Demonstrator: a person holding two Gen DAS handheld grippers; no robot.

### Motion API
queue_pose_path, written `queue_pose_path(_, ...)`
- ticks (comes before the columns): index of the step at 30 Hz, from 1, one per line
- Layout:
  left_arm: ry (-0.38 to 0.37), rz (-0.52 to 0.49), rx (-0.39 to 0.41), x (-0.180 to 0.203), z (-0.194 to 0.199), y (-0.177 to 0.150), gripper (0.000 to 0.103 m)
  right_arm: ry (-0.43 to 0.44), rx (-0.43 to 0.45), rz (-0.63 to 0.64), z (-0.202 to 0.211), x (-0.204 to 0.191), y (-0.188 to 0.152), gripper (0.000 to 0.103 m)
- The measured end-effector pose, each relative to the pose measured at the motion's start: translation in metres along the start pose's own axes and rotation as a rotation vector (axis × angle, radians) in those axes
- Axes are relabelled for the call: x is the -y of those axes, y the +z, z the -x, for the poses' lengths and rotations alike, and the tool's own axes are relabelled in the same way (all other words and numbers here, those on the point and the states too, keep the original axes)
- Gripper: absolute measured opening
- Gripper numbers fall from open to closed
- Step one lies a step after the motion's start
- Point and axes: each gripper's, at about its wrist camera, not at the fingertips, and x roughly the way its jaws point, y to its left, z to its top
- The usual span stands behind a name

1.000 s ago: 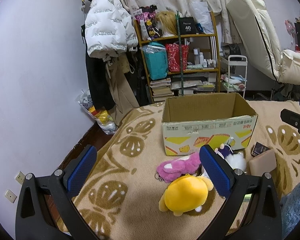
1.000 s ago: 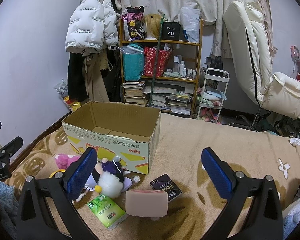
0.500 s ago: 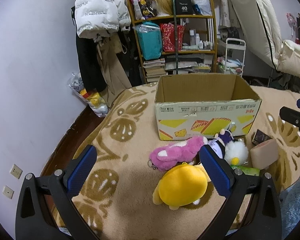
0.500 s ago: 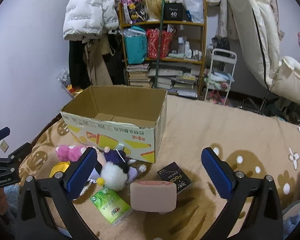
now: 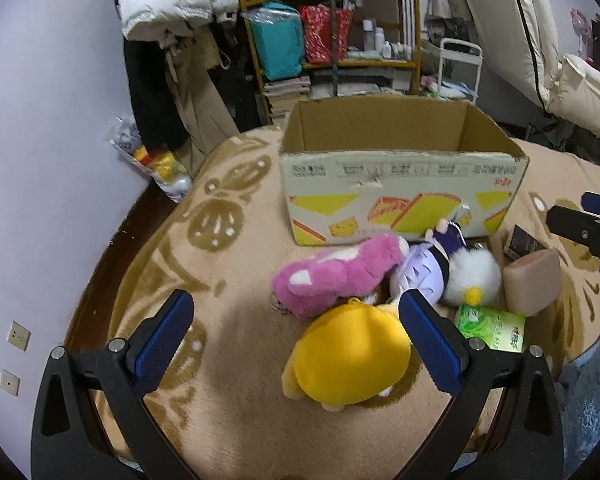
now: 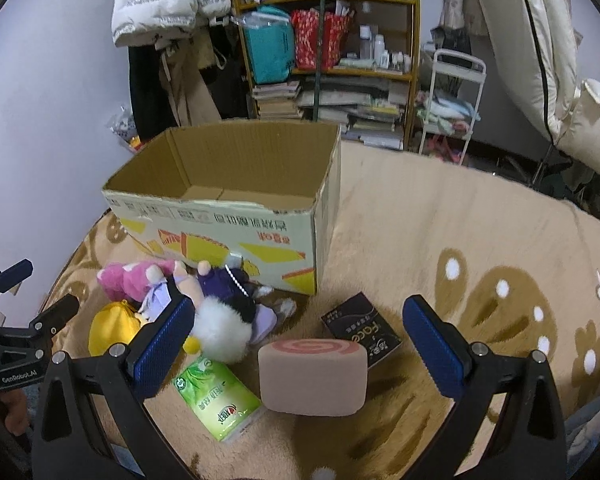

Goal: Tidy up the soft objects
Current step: 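Grasp the yellow plush with the left tool while the right tool grasps the pink-swirl cake toy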

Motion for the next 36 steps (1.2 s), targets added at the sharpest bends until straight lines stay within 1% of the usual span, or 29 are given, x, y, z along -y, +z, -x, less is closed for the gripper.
queue_pose_path(3, -0.009, -0.029, -0.013, 0.007, -0.005, -0.003, 0.101, 0.012, -0.035, 0.003, -0.009, 0.001, -0.002, 0.103)
queue_pose_path(9, -0.038, -0.075, -0.064, 0.017, -0.018, -0.009, 0.101, 0.001, -0.112, 0.036, -0.025, -0.003, -0.009, 0.103)
queue_pose_path(13, -0.048, -0.086, -0.095, 0.021, -0.028, -0.012, 0.101, -0.008, -0.164, 0.043, -0.037, -0.003, -0.012, 0.103)
queue_pose_path(23, -0.039, -0.151, -0.168, 0.031, -0.051, -0.021, 0.101, -0.019, -0.298, 0.027, -0.066, 0.003, -0.018, 0.103)
queue_pose_path(30, -0.061, -0.176, -0.22, 0.036, -0.064, -0.027, 0.101, -0.022, -0.346, 0.037, -0.081, 0.006, -0.022, 0.103)
queue_pose_path(35, -0.066, -0.2, -0.231, 0.042, -0.069, -0.031, 0.101, -0.017, -0.349, 0.043, -0.083, 0.004, -0.025, 0.103)
queue_pose_path(36, -0.069, -0.201, -0.228, 0.043, -0.069, -0.032, 0.101, -0.017, -0.353, 0.046, -0.084, 0.003, -0.026, 0.099)
